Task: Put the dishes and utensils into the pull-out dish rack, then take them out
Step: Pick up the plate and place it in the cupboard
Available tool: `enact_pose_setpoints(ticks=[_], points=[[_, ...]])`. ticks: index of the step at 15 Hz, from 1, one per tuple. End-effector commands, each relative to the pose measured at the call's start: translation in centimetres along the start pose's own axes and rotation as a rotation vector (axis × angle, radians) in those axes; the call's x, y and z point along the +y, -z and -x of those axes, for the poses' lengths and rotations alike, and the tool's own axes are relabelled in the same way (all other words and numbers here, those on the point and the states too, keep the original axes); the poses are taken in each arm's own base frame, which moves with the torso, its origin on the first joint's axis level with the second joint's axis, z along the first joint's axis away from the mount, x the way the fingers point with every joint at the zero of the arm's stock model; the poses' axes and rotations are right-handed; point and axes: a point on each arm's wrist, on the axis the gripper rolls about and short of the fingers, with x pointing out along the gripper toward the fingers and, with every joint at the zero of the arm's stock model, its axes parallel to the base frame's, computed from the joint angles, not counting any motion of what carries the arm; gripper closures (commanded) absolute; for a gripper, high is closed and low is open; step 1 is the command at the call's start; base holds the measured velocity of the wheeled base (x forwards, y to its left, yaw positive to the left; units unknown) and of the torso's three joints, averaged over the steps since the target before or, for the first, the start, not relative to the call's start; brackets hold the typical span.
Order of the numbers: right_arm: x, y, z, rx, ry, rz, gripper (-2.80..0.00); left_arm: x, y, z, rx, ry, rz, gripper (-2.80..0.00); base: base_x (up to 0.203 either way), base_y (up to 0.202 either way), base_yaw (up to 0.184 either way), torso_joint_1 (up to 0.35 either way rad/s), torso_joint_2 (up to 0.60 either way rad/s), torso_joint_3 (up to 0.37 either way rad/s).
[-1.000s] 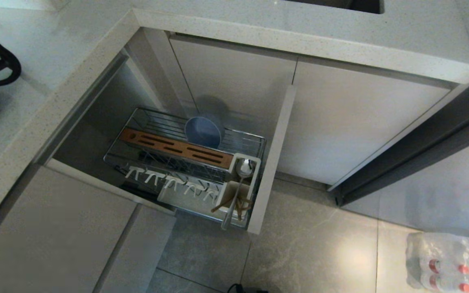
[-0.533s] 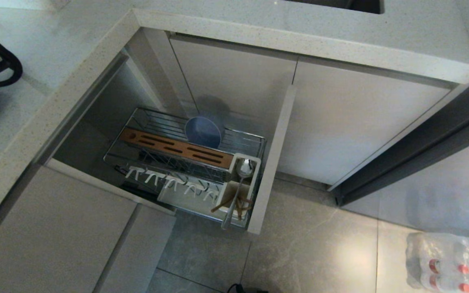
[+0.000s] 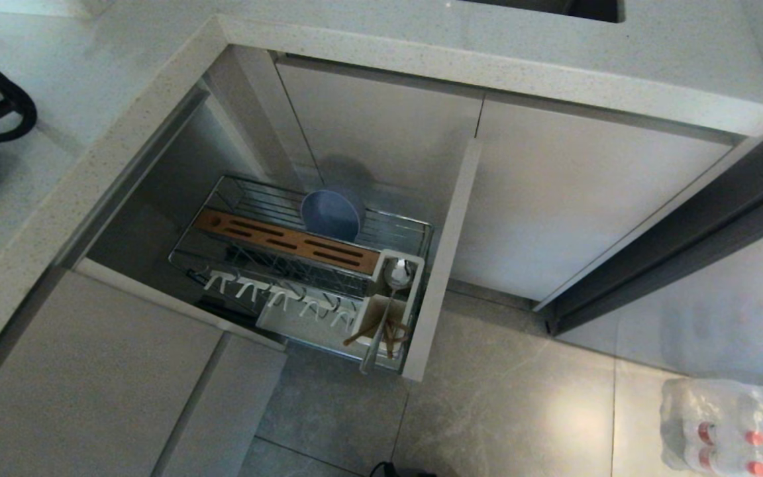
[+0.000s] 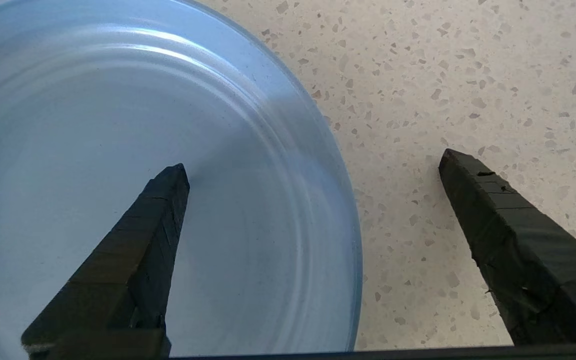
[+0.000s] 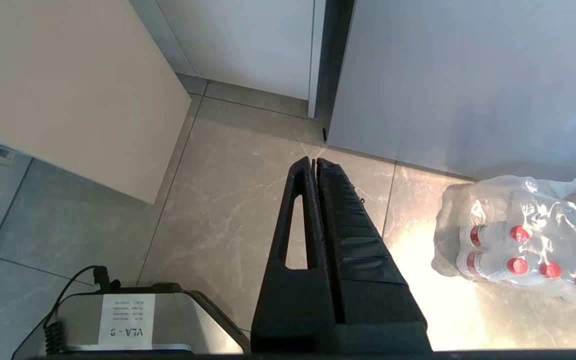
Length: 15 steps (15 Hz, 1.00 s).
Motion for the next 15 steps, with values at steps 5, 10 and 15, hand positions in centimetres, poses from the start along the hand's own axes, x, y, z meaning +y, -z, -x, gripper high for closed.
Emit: enact_pose_setpoints(ticks=[5, 10, 15], points=[[0.0, 0.0, 0.0, 0.0, 0.0, 0.0, 0.0, 0.06, 0.03, 0.02, 0.002, -0.005, 0.0, 0.0, 0.0, 0.0, 0.0, 0.0, 0.0, 0.0], [0.0, -0.01, -0.01, 0.001, 0.0, 0.0, 0.0, 0.13, -0.06, 0.2, -0.001, -0.003, 0.003, 0.0, 0.0, 0.0, 0.0, 0.0, 0.0, 0.0], [0.0, -0.01, -0.01, 0.001, 0.0, 0.0, 0.0, 0.29, -0.28, 0.63, -0.008, 0.002, 0.006, 0.0, 0.0, 0.0, 0.0, 0.0, 0.0, 0.0]])
